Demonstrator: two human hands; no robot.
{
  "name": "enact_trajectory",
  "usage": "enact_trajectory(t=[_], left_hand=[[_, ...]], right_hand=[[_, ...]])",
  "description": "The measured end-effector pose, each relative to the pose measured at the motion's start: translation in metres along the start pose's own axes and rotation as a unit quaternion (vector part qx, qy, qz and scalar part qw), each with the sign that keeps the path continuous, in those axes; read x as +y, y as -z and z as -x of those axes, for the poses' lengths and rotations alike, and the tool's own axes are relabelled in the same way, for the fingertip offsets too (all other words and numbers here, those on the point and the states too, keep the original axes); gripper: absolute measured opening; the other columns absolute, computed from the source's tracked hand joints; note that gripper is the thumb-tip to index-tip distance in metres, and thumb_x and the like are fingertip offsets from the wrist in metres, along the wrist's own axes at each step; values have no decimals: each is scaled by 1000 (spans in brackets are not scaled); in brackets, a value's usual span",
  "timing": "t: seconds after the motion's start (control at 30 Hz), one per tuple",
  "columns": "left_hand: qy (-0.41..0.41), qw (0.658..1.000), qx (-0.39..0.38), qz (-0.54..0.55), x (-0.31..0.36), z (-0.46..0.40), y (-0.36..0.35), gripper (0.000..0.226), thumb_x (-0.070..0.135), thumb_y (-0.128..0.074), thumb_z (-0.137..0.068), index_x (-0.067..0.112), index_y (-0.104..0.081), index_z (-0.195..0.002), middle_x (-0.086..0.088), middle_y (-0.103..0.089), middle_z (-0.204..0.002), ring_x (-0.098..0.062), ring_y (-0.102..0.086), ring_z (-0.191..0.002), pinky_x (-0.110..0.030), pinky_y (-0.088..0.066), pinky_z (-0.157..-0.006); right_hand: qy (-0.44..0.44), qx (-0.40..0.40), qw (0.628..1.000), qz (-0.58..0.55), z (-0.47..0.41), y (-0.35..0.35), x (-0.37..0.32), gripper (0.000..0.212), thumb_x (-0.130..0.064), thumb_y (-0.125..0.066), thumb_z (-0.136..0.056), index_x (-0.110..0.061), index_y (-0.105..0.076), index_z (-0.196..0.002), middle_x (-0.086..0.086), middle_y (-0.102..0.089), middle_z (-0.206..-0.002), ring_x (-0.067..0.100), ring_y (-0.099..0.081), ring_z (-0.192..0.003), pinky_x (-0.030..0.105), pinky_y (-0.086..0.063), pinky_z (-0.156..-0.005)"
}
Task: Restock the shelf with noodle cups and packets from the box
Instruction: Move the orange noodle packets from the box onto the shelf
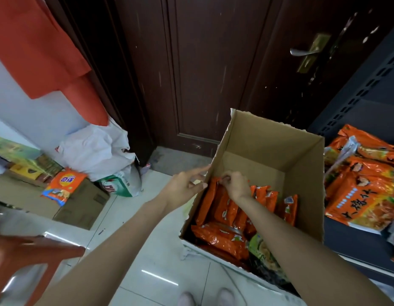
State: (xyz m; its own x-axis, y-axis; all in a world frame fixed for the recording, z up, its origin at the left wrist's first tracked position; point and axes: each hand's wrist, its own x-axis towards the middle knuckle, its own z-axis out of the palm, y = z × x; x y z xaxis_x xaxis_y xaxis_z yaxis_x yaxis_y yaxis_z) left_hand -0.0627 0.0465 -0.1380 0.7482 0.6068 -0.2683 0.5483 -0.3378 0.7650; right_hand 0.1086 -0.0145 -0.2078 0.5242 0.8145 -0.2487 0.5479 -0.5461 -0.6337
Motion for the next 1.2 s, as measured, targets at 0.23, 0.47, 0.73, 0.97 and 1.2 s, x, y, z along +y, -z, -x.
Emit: enact_trajectory(t=[0.23, 0.47, 0.73, 0.97, 1.2], left_hand=[[-124, 970, 137, -160, 24, -27, -11, 50, 24, -65, -86, 24, -50, -133, 1, -46, -132, -17, -40, -121, -31, -34, -103], [-147, 960, 112, -210, 56, -57, -27, 40, 27, -62, -88, 24, -54, -127, 0, -61, -114, -19, -54, -107, -28, -37, -86], [-137, 973, 115, -148, 63, -55, -34, 34, 19, -56, -91, 30, -55, -123, 3, -60, -101, -15, -58, -90, -26, -45, -70], [-94, 962, 172, -189, 42, -52, -26, 29, 27, -56, -93, 21, -63, -120, -2, -58, -106, -21, -58, -96, -31, -50, -80], [-104, 951, 180, -230, 39, -54, -29, 31, 21, -56, -92, 15, -62, -122, -6, -61, -107, -24, -52, -105, -31, -42, -84]], right_hand=[[90, 44, 991, -93, 17, 56, -8, 12, -6, -63, -86, -14, -72, -88, -5, -67, -83, 1, -58, -74, 8, -40, -65], [109, 98, 983, -115, 24, 96, -5, 10, -12, -67, -84, -19, -73, -87, -8, -70, -85, 3, -64, -82, 16, -50, -77], [103, 59, 976, -184, 30, 99, 8, 10, -13, -71, -81, -20, -71, -89, -8, -70, -84, 1, -65, -80, 10, -48, -75], [-8, 63, 997, -39, 6, 73, 52, 27, -19, -63, -88, -10, -65, -113, 6, -69, -109, 18, -63, -103, 27, -49, -90], [-62, -25, 995, 80, -16, 45, 58, 30, -20, -56, -92, -13, -62, -121, 13, -65, -117, 27, -60, -109, 34, -48, -92]])
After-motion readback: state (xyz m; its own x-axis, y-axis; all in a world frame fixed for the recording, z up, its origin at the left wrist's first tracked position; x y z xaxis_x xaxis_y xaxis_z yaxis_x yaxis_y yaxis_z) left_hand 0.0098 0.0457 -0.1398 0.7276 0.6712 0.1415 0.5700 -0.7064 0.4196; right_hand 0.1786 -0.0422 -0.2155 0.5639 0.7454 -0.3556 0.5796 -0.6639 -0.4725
